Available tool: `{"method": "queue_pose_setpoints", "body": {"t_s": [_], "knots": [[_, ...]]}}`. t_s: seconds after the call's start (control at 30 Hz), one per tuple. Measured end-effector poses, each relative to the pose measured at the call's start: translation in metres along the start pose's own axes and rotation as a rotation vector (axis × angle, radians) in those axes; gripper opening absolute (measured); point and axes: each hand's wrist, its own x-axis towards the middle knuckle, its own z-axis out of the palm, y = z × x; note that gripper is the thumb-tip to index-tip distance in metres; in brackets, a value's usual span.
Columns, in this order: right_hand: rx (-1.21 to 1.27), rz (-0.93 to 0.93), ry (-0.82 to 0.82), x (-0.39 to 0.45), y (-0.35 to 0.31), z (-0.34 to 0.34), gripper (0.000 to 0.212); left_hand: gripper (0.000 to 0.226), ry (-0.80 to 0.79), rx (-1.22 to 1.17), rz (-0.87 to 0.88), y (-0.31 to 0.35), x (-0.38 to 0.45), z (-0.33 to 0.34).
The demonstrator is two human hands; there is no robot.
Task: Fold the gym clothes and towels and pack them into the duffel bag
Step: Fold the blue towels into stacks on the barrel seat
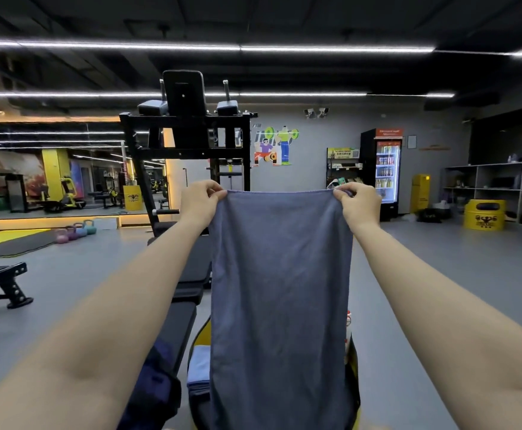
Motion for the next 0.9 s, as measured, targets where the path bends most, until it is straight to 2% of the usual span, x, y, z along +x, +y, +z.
{"method": "queue_pose_setpoints", "body": {"t_s": [0.33, 0.9], "knots": [[-0.087, 0.134, -0.147, -0.019, 0.059, 0.043, 0.016, 0.018, -0.186, 0.084, -0.138, -0.069, -0.003, 0.053], [-0.136, 0.329, -0.309, -0.043, 0.159, 0.129, 0.016, 0.016, -0.279, 0.075, -0.368, -0.160, -0.021, 0.132]]}}
